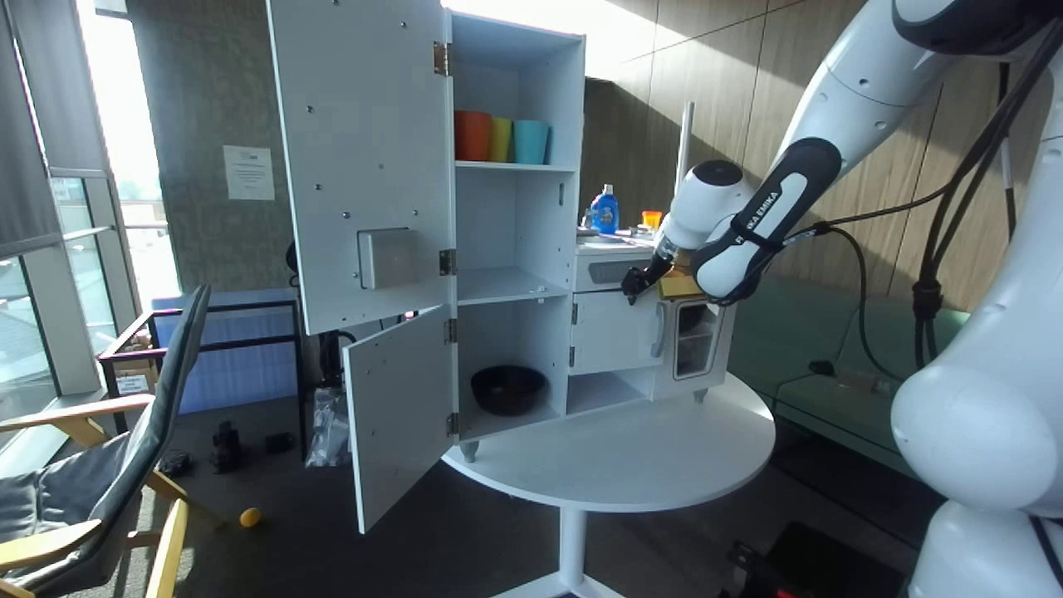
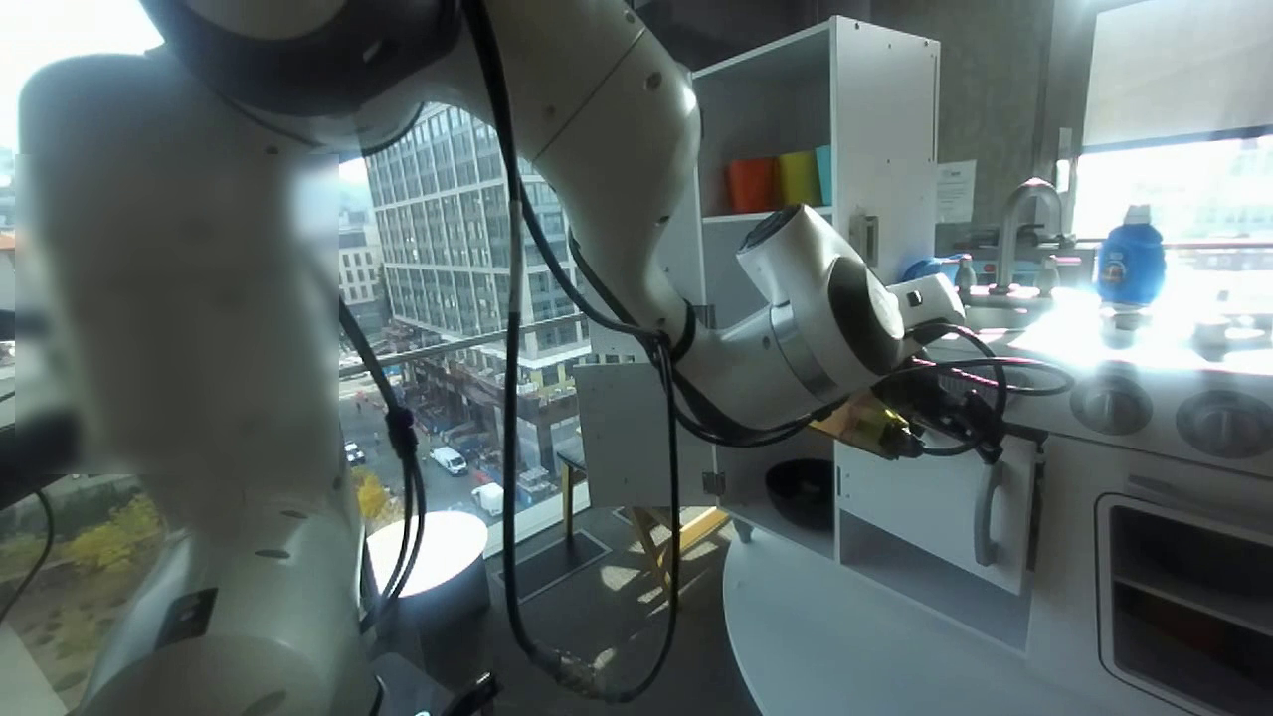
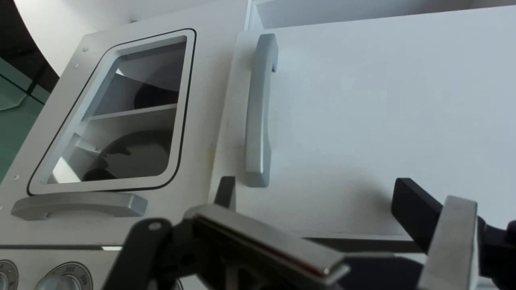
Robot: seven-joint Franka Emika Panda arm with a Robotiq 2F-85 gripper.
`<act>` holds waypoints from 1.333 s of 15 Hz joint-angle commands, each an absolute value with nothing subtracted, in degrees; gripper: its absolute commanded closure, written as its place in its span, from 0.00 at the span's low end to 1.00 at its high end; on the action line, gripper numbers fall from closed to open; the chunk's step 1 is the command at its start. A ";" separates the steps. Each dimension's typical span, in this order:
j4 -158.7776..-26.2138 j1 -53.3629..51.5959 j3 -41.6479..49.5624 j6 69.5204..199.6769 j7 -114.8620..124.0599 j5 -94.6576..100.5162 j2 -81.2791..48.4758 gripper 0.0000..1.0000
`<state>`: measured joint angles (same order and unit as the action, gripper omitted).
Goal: Push closed the far right bottom cabinet door, push closed the cabinet door under the sink, close the bottom refrigerator door, close the top refrigerator door
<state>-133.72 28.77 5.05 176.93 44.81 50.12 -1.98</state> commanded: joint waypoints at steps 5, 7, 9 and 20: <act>-126.24 26.23 5.26 171.80 66.27 68.17 -6.61 0.00; -131.08 26.50 4.00 169.52 61.49 63.83 -3.30 0.00; -137.40 26.51 2.45 165.26 54.38 58.38 1.45 0.00; -156.55 5.40 -4.80 132.34 27.65 20.57 28.28 0.00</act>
<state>-155.15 8.44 -0.11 140.08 26.13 26.18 20.44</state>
